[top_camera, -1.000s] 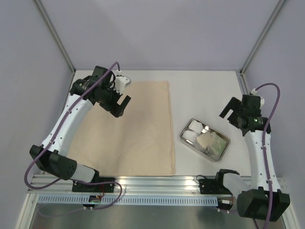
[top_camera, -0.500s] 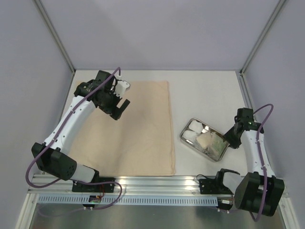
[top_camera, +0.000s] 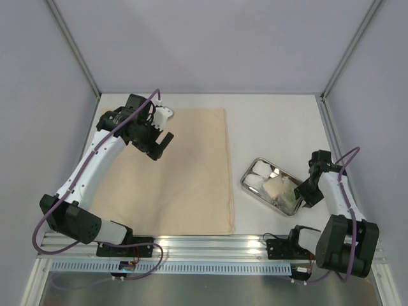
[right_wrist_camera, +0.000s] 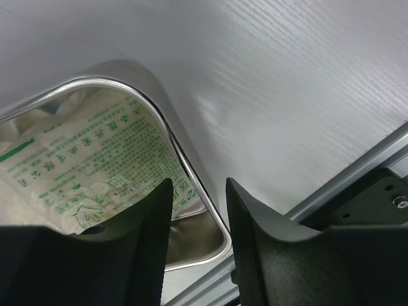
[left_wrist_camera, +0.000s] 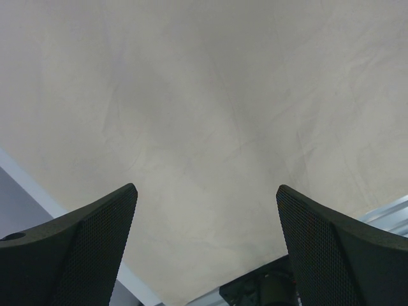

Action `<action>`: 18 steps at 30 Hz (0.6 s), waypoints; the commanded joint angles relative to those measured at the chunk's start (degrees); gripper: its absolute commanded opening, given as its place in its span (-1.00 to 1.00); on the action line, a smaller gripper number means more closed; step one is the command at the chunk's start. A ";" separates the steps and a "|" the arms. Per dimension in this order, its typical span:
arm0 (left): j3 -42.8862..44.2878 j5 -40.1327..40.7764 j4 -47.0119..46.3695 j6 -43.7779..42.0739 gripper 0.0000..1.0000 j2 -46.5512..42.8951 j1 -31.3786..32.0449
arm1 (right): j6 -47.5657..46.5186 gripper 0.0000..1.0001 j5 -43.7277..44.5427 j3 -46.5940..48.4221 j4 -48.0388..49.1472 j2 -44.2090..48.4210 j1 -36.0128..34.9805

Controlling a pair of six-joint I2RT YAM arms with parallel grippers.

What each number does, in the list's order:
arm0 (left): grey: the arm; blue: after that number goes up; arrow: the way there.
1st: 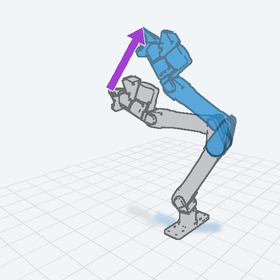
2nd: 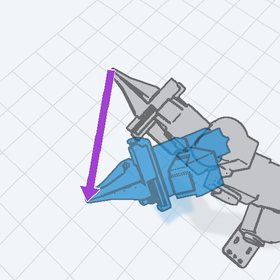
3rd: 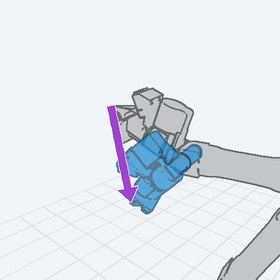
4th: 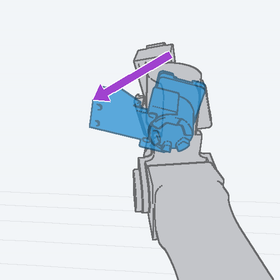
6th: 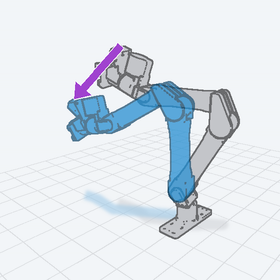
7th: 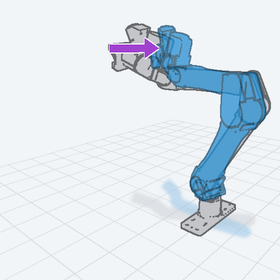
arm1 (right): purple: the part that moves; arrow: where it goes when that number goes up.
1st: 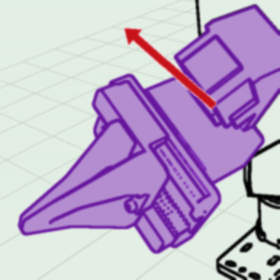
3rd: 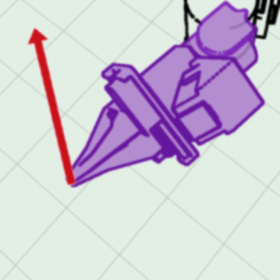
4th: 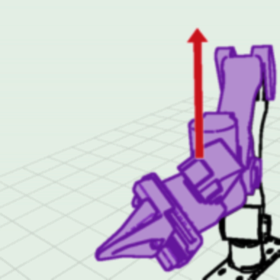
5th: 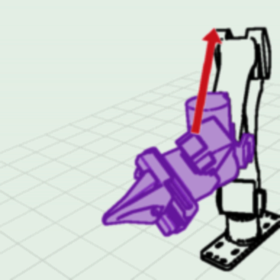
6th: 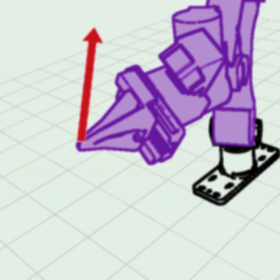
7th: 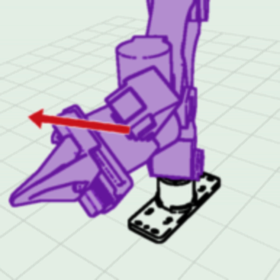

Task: Prepare the surgical pack

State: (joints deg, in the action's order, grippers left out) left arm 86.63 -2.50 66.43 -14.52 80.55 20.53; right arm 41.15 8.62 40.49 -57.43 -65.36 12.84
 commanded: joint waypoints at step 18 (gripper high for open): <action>4.69 -1.72 1.42 -1.74 1.00 0.22 -0.14 | -4.05 -0.48 -2.38 -3.66 14.01 -3.54 -0.10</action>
State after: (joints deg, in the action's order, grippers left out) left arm 88.90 -4.01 67.13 -15.14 80.73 20.53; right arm 37.85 7.70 37.43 -47.57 -67.96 12.82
